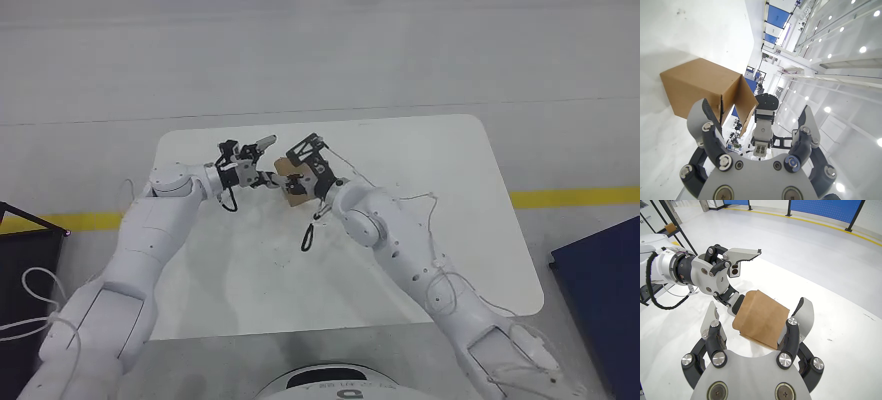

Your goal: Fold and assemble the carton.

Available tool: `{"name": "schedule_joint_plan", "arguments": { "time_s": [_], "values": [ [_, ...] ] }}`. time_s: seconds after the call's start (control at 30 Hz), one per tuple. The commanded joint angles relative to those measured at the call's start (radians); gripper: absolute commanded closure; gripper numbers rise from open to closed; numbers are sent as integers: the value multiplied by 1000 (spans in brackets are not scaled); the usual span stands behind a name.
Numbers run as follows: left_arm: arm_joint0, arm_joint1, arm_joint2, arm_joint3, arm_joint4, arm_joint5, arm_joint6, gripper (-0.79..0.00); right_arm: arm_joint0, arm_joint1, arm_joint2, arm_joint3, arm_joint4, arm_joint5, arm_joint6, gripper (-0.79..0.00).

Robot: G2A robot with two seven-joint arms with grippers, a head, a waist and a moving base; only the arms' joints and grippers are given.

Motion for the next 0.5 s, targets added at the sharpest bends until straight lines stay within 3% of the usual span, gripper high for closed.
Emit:
{"name": "schedule_joint_plan", "arguments": {
  "time_s": [0.0, 0.23, 0.3, 0.37, 0.47],
  "values": [
    [-12, -12, 12, 29, -4, -4, -15, -785, 8, -4, -10, 10, -20, 31, 9, -628],
    [-48, -38, 29, 113, -15, -26, -45, -785, 26, -19, -53, 39, -98, 110, 15, -520],
    [-55, -44, 31, 129, -16, -31, -51, -785, 31, -24, -60, 51, -105, 125, 19, -523],
    [-61, -48, 32, 143, -16, -35, -55, -785, 37, -29, -64, 63, -104, 132, 25, -471],
    [-71, -53, 30, 162, -18, -42, -61, -785, 43, -33, -69, 72, -107, 133, 30, -480]
  ]
}}
